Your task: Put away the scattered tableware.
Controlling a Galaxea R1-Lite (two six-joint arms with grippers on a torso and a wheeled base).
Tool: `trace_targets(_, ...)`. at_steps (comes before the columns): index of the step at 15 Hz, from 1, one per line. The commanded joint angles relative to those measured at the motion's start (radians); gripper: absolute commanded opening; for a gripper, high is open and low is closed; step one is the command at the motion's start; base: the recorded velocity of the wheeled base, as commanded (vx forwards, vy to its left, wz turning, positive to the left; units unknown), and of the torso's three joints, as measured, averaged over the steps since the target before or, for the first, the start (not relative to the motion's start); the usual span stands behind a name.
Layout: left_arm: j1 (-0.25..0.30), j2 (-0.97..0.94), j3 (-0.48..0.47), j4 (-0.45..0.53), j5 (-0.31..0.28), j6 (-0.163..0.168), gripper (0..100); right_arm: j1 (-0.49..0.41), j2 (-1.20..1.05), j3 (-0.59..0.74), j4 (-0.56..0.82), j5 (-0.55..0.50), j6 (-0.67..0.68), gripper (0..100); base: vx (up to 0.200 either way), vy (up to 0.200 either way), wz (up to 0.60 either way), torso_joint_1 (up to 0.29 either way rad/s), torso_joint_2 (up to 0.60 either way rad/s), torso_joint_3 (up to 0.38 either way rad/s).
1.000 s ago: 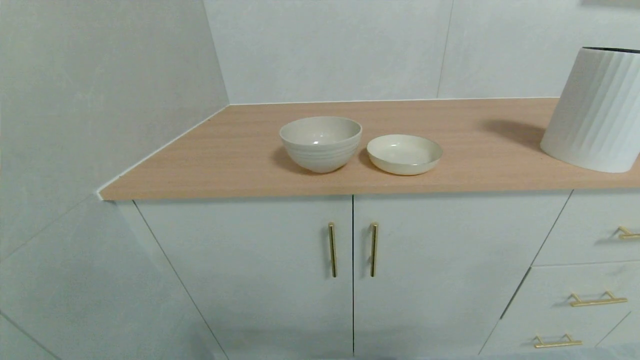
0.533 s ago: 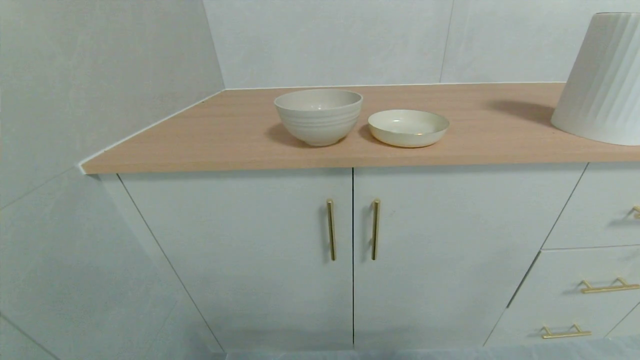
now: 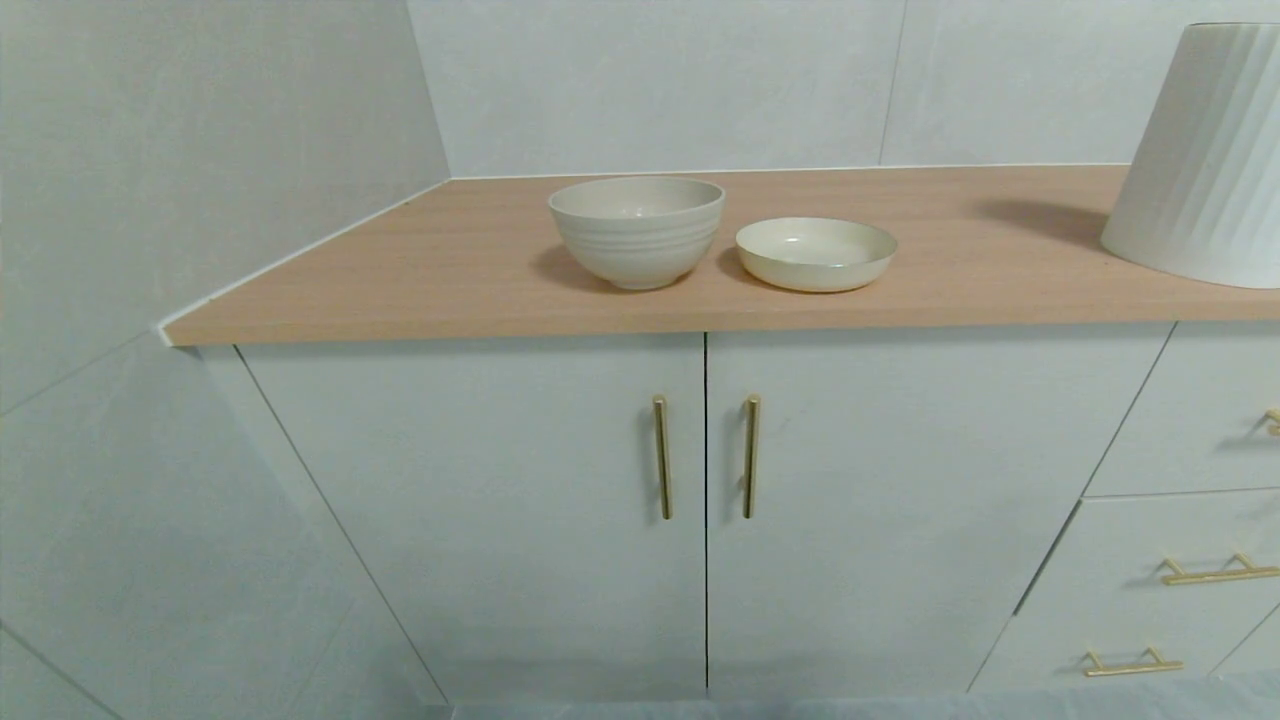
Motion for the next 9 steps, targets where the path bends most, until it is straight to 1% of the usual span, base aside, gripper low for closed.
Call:
trace_targets(1, 0.0, 0.0, 0.0, 0.0, 0.0, 0.0, 100, 0.0, 0.0, 0.0, 0.0, 0.0, 0.0, 100, 0.0, 0.0, 0.0, 0.0, 0.0, 0.0)
trace_targets(4, 0.0, 0.0, 0.0, 0.0, 0.0, 0.0, 100, 0.0, 0.0, -0.002, -0.01, 0.0, -0.023, 100, 0.0, 0.0, 0.0, 0.0, 0.0, 0.0)
trace_targets(5, 0.0, 0.0, 0.0, 0.0, 0.0, 0.0, 100, 0.0, 0.0, -0.06, -0.105, 0.015, -0.017, 100, 0.0, 0.0, 0.0, 0.0, 0.0, 0.0)
trace_targets(6, 0.0, 0.0, 0.0, 0.0, 0.0, 0.0, 100, 0.0, 0.002, -0.084, -0.106, 0.054, -0.016, 100, 0.0, 0.0, 0.0, 0.0, 0.0, 0.0)
trace_targets(7, 0.0, 0.0, 0.0, 0.0, 0.0, 0.0, 100, 0.002, 0.015, -0.11, -0.062, 0.13, -0.016, 100, 0.0, 0.0, 0.0, 0.0, 0.0, 0.0)
trace_targets(9, 0.0, 0.0, 0.0, 0.0, 0.0, 0.0, 100, 0.009, 0.121, -0.183, 0.066, 0.196, -0.017, 100, 0.0, 0.0, 0.0, 0.0, 0.0, 0.0)
